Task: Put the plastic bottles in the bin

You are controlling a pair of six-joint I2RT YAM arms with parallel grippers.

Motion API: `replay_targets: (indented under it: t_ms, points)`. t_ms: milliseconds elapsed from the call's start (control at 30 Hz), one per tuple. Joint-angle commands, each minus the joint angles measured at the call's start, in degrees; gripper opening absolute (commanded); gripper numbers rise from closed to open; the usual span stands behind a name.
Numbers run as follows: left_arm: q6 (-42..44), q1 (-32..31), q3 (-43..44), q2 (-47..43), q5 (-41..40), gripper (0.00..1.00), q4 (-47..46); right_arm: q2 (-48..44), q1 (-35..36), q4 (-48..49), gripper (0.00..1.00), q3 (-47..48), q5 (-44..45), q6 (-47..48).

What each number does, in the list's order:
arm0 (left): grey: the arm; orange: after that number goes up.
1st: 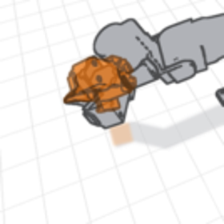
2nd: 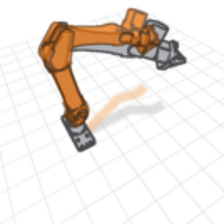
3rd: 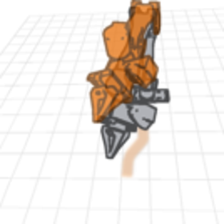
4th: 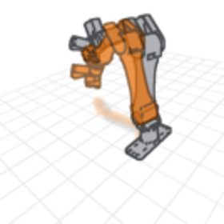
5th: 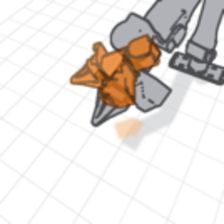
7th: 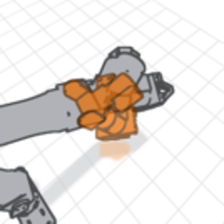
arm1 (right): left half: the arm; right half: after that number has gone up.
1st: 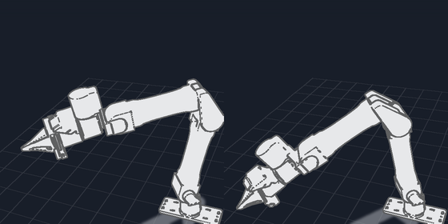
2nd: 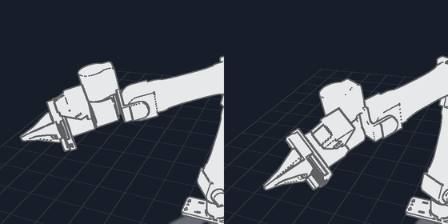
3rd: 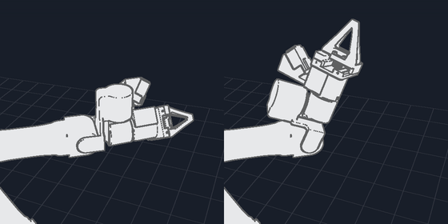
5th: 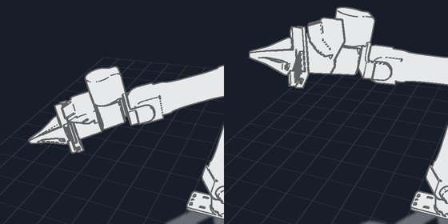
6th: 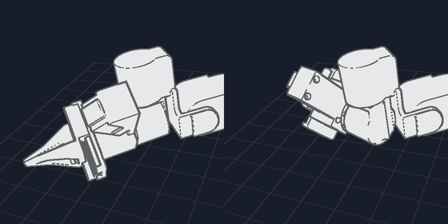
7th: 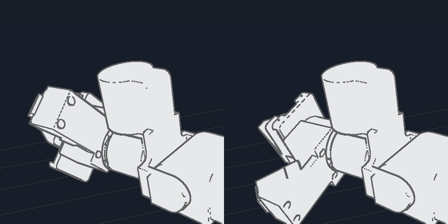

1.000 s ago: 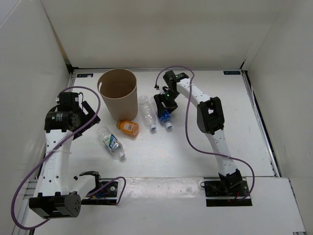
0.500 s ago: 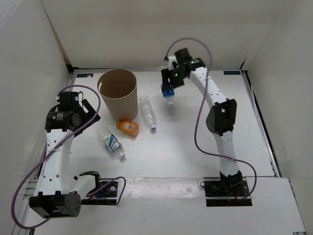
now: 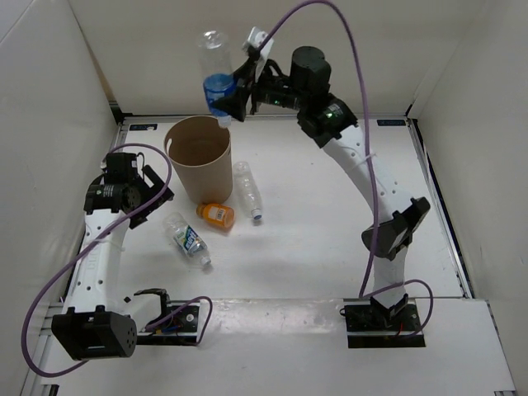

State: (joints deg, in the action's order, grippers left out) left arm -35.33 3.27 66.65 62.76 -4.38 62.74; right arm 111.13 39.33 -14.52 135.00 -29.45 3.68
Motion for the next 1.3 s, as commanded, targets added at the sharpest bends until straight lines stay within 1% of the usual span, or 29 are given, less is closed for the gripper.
replay_targets:
  t_ms: [0, 33, 67, 133, 167, 200, 333, 467, 500, 600, 633, 700, 767, 867, 933, 967, 1033, 1067, 1133, 1267]
  points:
    - [0.4, 0.3, -0.5, -0.6, 1.6, 0.99, -1.8, 3.6, 1.7, 4.1, 0.00, -3.7, -10.6, 2.0]
    - [0.8, 0.4, -0.8, -0.6, 1.6, 0.99, -1.8, 4.2, 1.9, 4.7, 0.00, -4.6, -12.9, 0.5]
    - [1.0, 0.3, -1.3, -0.8, 1.9, 0.99, -2.0, 4.4, 2.5, 4.6, 0.00, -5.8, -13.3, -0.1]
    - [2.1, 0.4, -2.6, -1.5, 3.5, 0.99, -4.3, 5.3, 3.0, 5.0, 0.00, -6.1, -12.7, -1.3]
    - [2.4, 0.4, -4.6, -1.8, 4.0, 0.99, -5.1, 5.8, 3.6, 5.2, 0.00, -6.2, -12.4, -1.3]
    - [2.6, 0.3, -4.9, -2.5, 5.6, 0.99, -6.2, 6.0, 3.6, 6.0, 0.00, -6.1, -10.6, -1.5]
    - [4.0, 1.0, -6.0, -2.2, 6.8, 0.99, -7.2, 8.3, 4.7, 8.5, 0.00, -4.5, -6.7, -1.1]
    - [5.5, 1.1, -5.7, -1.0, 6.9, 0.99, -8.0, 10.3, 5.1, 8.3, 0.07, -4.1, -4.8, -1.1]
    - [5.9, 1.2, -5.6, -0.6, 7.3, 0.99, -8.0, 10.5, 5.3, 7.2, 0.07, -3.7, -4.4, -1.2]
    - [6.7, 1.1, -6.3, -0.2, 7.8, 0.99, -8.9, 11.5, 5.5, 6.0, 0.20, -3.2, -4.3, -0.9]
    - [6.8, 1.1, -6.4, -0.1, 7.8, 0.99, -9.5, 11.6, 5.5, 5.7, 0.33, -3.1, -4.0, -0.8]
    - [6.7, 1.1, -6.6, 0.3, 7.8, 0.99, -9.7, 11.8, 5.5, 4.9, 0.44, -3.0, -3.4, -0.6]
    - [6.3, 1.4, -7.0, 0.4, 8.0, 0.99, -10.1, 12.1, 5.2, 3.9, 0.53, -2.9, -2.3, -0.6]
    - [5.6, 1.2, -8.0, 0.2, 8.2, 0.99, -11.4, 11.7, 4.9, 3.5, 0.60, -3.0, -1.5, 0.4]
    - [4.7, 1.2, -8.9, 0.0, 8.1, 0.99, -12.4, 11.5, 4.3, 5.5, 0.65, -2.4, 2.1, -1.8]
    - [4.4, 1.1, -9.2, -0.2, 8.0, 0.99, -12.7, 11.6, 4.0, 5.8, 0.71, -1.9, 3.5, -2.4]
    - [3.2, 1.1, -10.5, -0.3, 8.0, 0.99, -13.3, 12.5, 3.3, 5.6, 0.79, 0.6, 4.4, -2.5]
    - [2.7, 1.2, -10.9, -0.1, 7.7, 0.99, -14.0, 12.5, 3.4, 5.8, 0.90, 1.6, 6.1, -2.4]
    - [1.4, 1.1, -11.7, 0.0, 7.8, 0.99, -14.7, 11.9, 3.1, 6.2, 0.90, 1.1, 6.5, -1.6]
    - [-0.4, 1.2, -13.0, 0.1, 8.3, 0.99, -15.3, 10.4, 1.9, 5.6, 0.90, 0.4, 6.8, -3.2]
